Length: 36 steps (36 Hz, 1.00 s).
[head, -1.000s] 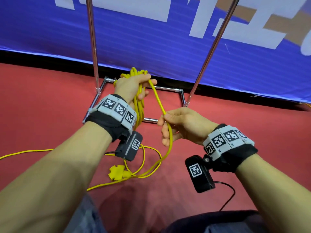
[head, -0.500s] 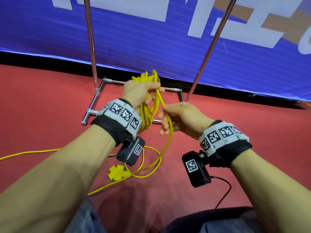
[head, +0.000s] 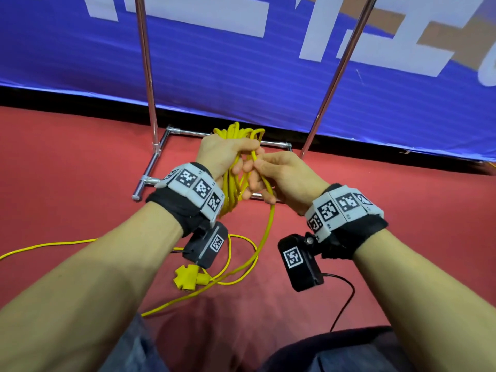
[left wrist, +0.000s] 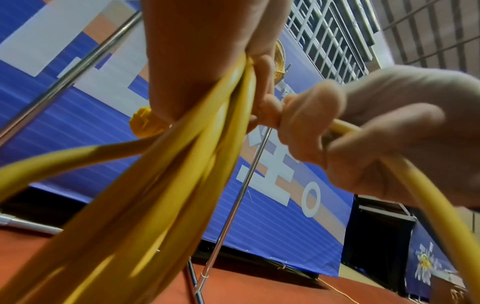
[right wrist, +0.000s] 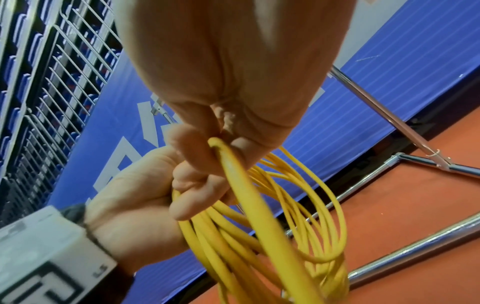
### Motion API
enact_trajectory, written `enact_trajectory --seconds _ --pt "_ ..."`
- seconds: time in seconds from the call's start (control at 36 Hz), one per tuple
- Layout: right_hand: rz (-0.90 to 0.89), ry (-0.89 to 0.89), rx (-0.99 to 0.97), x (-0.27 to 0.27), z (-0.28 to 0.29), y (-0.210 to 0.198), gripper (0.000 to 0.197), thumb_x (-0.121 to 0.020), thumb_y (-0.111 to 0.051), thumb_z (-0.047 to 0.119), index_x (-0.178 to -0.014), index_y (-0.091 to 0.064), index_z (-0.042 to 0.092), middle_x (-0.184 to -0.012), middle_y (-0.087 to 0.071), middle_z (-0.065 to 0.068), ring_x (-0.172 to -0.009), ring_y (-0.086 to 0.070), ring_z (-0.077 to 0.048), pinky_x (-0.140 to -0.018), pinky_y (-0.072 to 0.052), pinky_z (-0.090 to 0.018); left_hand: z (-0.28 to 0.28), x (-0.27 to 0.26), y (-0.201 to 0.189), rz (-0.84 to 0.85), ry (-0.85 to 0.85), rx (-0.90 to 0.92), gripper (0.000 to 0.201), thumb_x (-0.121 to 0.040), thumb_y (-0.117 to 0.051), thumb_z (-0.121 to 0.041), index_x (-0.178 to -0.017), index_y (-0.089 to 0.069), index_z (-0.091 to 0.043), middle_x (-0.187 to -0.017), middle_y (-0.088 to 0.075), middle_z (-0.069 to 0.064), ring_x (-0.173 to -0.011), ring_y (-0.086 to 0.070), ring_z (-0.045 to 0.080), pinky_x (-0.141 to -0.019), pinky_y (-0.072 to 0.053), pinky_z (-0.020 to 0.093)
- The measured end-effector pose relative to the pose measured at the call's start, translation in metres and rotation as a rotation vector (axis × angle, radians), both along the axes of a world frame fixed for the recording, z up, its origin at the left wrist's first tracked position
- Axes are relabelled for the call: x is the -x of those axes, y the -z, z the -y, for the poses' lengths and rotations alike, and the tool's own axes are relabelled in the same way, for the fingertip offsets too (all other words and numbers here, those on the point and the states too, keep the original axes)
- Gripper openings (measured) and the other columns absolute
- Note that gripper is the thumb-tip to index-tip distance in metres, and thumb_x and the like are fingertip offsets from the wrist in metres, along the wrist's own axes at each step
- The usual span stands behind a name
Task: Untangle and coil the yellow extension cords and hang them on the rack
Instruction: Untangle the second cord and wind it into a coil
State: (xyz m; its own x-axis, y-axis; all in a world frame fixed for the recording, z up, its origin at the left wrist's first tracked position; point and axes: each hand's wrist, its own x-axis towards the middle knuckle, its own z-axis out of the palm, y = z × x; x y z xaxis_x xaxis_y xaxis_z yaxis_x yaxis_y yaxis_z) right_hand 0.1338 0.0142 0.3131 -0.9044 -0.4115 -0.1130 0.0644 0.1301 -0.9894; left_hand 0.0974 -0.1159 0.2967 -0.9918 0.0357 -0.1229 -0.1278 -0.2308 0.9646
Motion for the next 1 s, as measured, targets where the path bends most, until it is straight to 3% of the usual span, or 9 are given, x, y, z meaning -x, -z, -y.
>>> enact_trajectory --seconds 0.11,0.19,0.39,0.47,0.56,0.61,0.72,0.86,1.0 --pt "0.152 -0.055 -0.042 -0.008 -0.008 0.002 0.032 -0.105 -0.032 0.019 -0.093 -0.055 -0.001 -0.060 -0.055 -0.014 -0.061 -0.067 -0.030 -0.058 -0.058 -0.033 0.003 0.003 -0.006 0.008 -0.090 -0.051 0.012 -0.084 -0.064 -0.004 -0.084 -0.066 0.008 -0.045 -0.060 0.003 -0.037 -0.040 0.017 -0.047 -0.043 0.024" --pt "0.190 -0.104 -0.074 -0.013 -0.017 0.006 0.032 -0.105 -0.032 0.018 -0.091 -0.056 0.001 -0.065 -0.054 -0.013 -0.068 -0.067 -0.032 -0.075 -0.056 -0.043 0.008 0.008 -0.010 -0.001 -0.181 -0.149 0.010 -0.085 -0.061 0.000 -0.075 -0.062 0.002 -0.062 -0.067 0.013 -0.027 -0.039 0.012 -0.047 -0.045 0.022" --pt "0.047 -0.085 -0.142 -0.011 -0.009 0.001 0.028 -0.106 -0.033 0.021 -0.093 -0.054 0.006 -0.055 -0.055 -0.008 -0.046 -0.058 -0.025 -0.041 -0.042 -0.023 0.010 0.009 -0.003 -0.027 -0.144 -0.164 0.009 -0.087 -0.067 -0.011 -0.079 -0.063 -0.007 -0.065 -0.068 0.005 -0.031 -0.037 0.012 -0.051 -0.043 0.026" --pt "-0.001 -0.053 -0.124 -0.006 -0.002 0.001 0.029 -0.106 -0.032 0.019 -0.092 -0.053 0.005 -0.049 -0.051 -0.007 -0.039 -0.053 -0.021 -0.035 -0.031 -0.019 0.010 0.007 0.000 0.024 -0.081 -0.135 0.015 -0.086 -0.070 -0.018 -0.082 -0.064 -0.005 -0.051 -0.060 0.001 -0.036 -0.040 0.016 -0.044 -0.041 0.025" --pt "0.008 -0.068 -0.128 -0.005 0.002 0.003 0.030 -0.106 -0.032 0.020 -0.093 -0.053 0.003 -0.047 -0.050 -0.008 -0.038 -0.053 -0.022 -0.034 -0.028 -0.018 0.012 0.009 0.001 0.062 -0.137 -0.105 0.019 -0.082 -0.071 -0.017 -0.067 -0.065 -0.006 -0.054 -0.058 0.003 -0.038 -0.047 0.015 -0.041 -0.040 0.022" --pt "0.034 -0.073 -0.157 -0.006 0.001 0.006 0.034 -0.105 -0.034 0.024 -0.089 -0.054 0.003 -0.047 -0.050 -0.008 -0.041 -0.055 -0.023 -0.036 -0.033 -0.020 0.014 0.011 0.000 0.073 -0.157 -0.118 0.017 -0.072 -0.074 -0.018 -0.060 -0.065 -0.009 -0.058 -0.058 0.005 -0.048 -0.050 0.019 -0.054 -0.045 0.029" --pt "0.108 -0.084 -0.145 -0.007 -0.009 0.006 0.032 -0.102 -0.045 0.025 -0.076 -0.054 0.009 -0.049 -0.049 -0.005 -0.050 -0.059 -0.025 -0.049 -0.047 -0.027 0.010 0.008 -0.009 0.057 -0.124 -0.323 0.009 -0.090 -0.059 -0.007 -0.081 -0.058 -0.004 -0.049 -0.052 0.004 -0.051 -0.059 0.021 -0.071 -0.057 0.041" --pt "0.146 -0.105 -0.268 -0.009 -0.026 0.013 0.021 -0.091 -0.059 0.006 -0.070 -0.056 0.006 -0.050 -0.048 -0.007 -0.057 -0.061 -0.025 -0.059 -0.049 -0.030 0.016 0.005 -0.020 0.047 -0.151 -0.507 0.018 -0.095 -0.049 -0.002 -0.078 -0.052 -0.001 -0.054 -0.051 0.007 -0.044 -0.059 0.020 -0.053 -0.056 0.032" --pt "0.081 0.095 -0.359 0.003 -0.046 0.019 0.038 -0.081 -0.053 0.001 -0.046 -0.050 0.015 -0.044 -0.042 -0.006 -0.053 -0.049 -0.024 -0.046 -0.040 -0.021 0.032 0.008 -0.023 0.015 -0.244 -0.559 0.027 -0.095 -0.047 -0.001 -0.070 -0.047 -0.010 -0.050 -0.044 0.001 -0.035 -0.034 0.011 -0.043 -0.035 0.020"
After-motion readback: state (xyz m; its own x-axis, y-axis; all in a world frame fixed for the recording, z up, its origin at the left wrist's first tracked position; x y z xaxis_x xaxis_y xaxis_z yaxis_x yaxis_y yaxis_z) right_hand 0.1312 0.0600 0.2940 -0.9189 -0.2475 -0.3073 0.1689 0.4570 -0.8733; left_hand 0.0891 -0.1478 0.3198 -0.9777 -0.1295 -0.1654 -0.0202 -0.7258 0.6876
